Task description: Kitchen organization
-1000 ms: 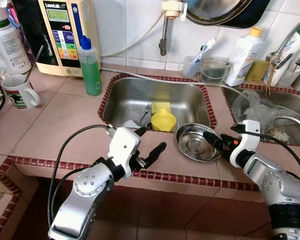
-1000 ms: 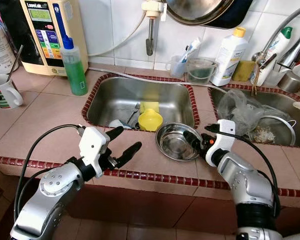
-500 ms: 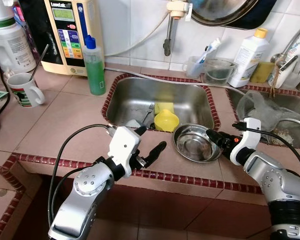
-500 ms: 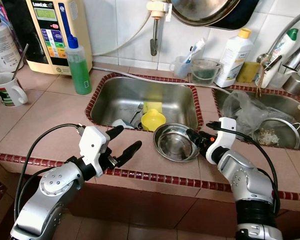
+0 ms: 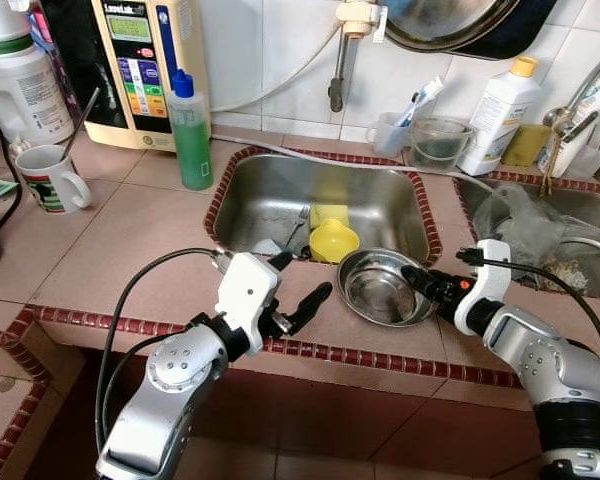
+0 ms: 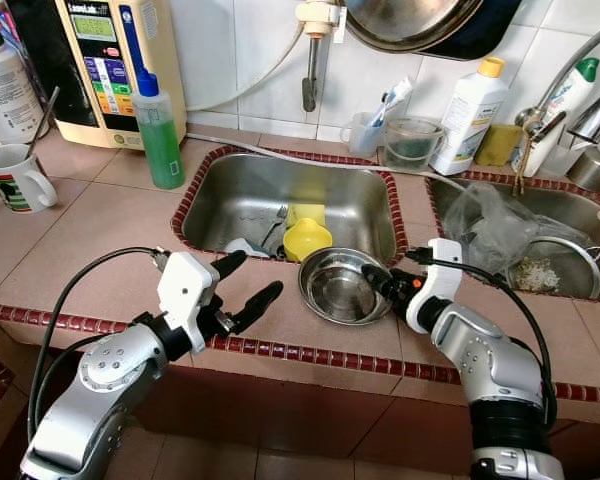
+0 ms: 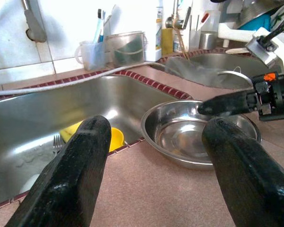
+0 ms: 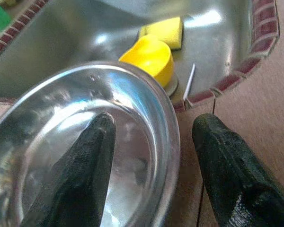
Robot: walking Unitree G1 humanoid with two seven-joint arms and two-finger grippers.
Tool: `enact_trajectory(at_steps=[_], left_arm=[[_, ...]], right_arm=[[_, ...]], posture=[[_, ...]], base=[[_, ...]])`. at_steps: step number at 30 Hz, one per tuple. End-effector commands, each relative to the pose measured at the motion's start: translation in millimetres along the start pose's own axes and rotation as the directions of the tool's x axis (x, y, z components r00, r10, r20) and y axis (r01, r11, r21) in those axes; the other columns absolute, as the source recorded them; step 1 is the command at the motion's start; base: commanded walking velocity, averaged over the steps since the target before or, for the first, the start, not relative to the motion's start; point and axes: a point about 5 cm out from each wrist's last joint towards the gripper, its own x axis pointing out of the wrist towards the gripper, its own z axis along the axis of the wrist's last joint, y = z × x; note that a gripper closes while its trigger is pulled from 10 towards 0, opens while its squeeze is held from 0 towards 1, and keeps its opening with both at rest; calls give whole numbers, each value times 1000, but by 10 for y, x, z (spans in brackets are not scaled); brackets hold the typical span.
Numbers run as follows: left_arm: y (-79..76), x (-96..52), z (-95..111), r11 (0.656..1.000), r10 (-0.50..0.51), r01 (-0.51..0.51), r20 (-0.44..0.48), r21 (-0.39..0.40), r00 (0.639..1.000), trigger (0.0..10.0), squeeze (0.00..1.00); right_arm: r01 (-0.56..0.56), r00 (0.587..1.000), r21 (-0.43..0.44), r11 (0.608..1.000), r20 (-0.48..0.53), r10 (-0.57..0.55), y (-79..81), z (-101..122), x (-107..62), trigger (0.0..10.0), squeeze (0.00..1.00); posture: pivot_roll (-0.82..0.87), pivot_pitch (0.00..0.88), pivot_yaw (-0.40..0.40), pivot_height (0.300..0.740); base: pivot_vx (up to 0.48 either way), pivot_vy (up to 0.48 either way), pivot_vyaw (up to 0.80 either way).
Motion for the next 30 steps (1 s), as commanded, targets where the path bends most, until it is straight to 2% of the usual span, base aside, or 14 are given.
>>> enact_trajectory(at_steps=[1,3,6,8,9,12,30], left_arm=[[-1,17,83,1000,0,0,22,24,1000,10000,0],[2,17,85,1000,1,-2,23,24,1000,10000,0],[1,17,86,1000,3,-3,24,22,1000,10000,0],[1,18,87,1000,3,-3,24,23,1000,10000,0],[0,18,89,1000,2,-3,25,23,1000,10000,0],[-4,16,93,1000,3,-4,26,23,1000,10000,0],[-11,29,97,1000,-6,5,29,28,1000,10000,0]], right_arm=[[7,1000,5,1000,-17,-7,-4,36,9,10000,0],[6,1000,-5,1000,-5,-6,-1,47,15,10000,0],[-11,999,28,1000,-34,12,25,22,39,10000,0],[-28,999,48,998,-41,30,42,16,48,3608,0],[-67,997,65,996,-38,70,81,24,44,0,0],[-99,994,79,992,-46,103,116,31,33,0,0],[-77,995,115,990,-50,83,78,112,34,0,0]], posture=[[-84,20,-77,740],[-83,20,-78,740],[-82,19,-78,740],[-82,19,-78,740],[-82,19,-78,740],[-80,19,-81,740],[-81,4,-80,740]], base=[[0,0,0],[0,0,0],[0,0,0],[0,0,0],[0,0,0],[0,0,0],[0,0,0]])
